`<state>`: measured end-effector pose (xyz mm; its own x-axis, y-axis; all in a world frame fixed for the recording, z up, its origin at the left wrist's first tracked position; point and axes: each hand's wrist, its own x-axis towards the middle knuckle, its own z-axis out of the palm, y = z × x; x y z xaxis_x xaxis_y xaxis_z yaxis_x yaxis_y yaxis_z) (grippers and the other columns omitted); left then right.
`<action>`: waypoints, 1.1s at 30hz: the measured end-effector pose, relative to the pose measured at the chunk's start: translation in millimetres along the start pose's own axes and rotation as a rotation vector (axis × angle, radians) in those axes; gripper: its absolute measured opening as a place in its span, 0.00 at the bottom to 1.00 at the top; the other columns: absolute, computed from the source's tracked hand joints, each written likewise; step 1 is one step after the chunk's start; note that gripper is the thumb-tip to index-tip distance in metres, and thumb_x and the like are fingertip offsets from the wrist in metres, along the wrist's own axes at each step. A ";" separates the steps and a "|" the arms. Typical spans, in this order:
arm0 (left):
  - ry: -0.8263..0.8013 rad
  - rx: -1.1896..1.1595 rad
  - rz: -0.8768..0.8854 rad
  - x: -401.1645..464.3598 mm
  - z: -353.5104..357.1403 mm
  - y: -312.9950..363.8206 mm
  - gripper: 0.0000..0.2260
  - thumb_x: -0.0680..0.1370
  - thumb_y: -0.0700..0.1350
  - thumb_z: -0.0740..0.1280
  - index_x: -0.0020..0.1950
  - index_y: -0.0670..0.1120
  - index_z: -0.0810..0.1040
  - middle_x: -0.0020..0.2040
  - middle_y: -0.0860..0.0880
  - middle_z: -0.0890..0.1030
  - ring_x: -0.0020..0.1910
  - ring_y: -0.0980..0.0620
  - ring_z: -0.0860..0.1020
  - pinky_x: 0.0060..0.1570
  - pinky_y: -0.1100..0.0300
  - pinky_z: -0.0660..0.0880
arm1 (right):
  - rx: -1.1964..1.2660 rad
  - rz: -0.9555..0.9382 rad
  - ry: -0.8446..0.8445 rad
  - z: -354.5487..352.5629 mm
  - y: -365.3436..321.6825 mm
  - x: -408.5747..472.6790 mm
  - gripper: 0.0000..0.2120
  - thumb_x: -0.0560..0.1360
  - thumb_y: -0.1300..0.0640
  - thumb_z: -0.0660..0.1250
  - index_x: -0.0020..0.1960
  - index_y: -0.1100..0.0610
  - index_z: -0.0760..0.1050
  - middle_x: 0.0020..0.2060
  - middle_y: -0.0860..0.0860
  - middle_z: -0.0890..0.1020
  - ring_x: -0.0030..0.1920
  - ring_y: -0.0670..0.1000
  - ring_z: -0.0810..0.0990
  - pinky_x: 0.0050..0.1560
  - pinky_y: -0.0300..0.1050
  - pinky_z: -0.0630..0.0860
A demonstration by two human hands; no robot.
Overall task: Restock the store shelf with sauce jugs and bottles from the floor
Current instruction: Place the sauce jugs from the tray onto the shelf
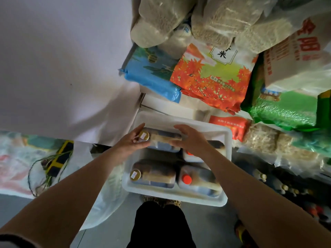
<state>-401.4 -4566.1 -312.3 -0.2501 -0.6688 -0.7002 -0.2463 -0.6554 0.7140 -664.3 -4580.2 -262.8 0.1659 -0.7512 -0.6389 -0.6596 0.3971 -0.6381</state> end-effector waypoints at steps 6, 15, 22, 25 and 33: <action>0.123 -0.011 0.035 31.5 0.8 2.0 0.28 0.73 0.41 0.76 0.71 0.55 0.73 0.58 0.56 0.82 0.56 0.64 0.79 0.58 0.68 0.73 | -0.190 -0.069 0.028 -8.9 10.4 33.1 0.24 0.72 0.42 0.76 0.64 0.51 0.78 0.55 0.47 0.82 0.55 0.49 0.78 0.56 0.45 0.73; 0.248 -0.026 0.024 78.4 7.9 33.4 0.24 0.75 0.63 0.69 0.64 0.49 0.76 0.56 0.49 0.81 0.55 0.51 0.79 0.53 0.56 0.75 | 0.032 -0.080 -0.038 -16.7 24.5 73.6 0.33 0.68 0.50 0.81 0.69 0.50 0.70 0.65 0.49 0.76 0.64 0.51 0.76 0.64 0.48 0.74; 0.174 0.057 0.027 80.1 -0.3 29.6 0.27 0.75 0.64 0.69 0.68 0.51 0.72 0.59 0.50 0.80 0.59 0.52 0.78 0.59 0.53 0.75 | 0.057 -0.123 0.091 -6.6 32.6 76.3 0.38 0.66 0.52 0.82 0.71 0.46 0.68 0.67 0.47 0.75 0.65 0.50 0.73 0.60 0.45 0.74; 0.100 0.072 0.067 78.7 -0.9 27.8 0.30 0.72 0.49 0.77 0.71 0.50 0.70 0.60 0.52 0.80 0.58 0.56 0.78 0.52 0.63 0.77 | 0.104 -0.121 0.098 -6.9 33.1 74.5 0.37 0.66 0.52 0.82 0.71 0.48 0.69 0.64 0.45 0.77 0.62 0.47 0.74 0.53 0.35 0.70; 0.150 0.207 0.113 79.2 3.3 14.5 0.45 0.63 0.43 0.83 0.73 0.54 0.62 0.65 0.53 0.73 0.65 0.51 0.72 0.69 0.49 0.70 | 0.103 -0.138 0.079 -6.5 34.5 71.6 0.36 0.67 0.53 0.82 0.71 0.47 0.70 0.64 0.45 0.78 0.64 0.49 0.74 0.63 0.48 0.73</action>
<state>-427.9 -4627.4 -357.4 -0.1489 -0.7881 -0.5973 -0.4146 -0.4986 0.7612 -679.9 -4623.8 -327.8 0.1884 -0.8398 -0.5092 -0.5558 0.3363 -0.7602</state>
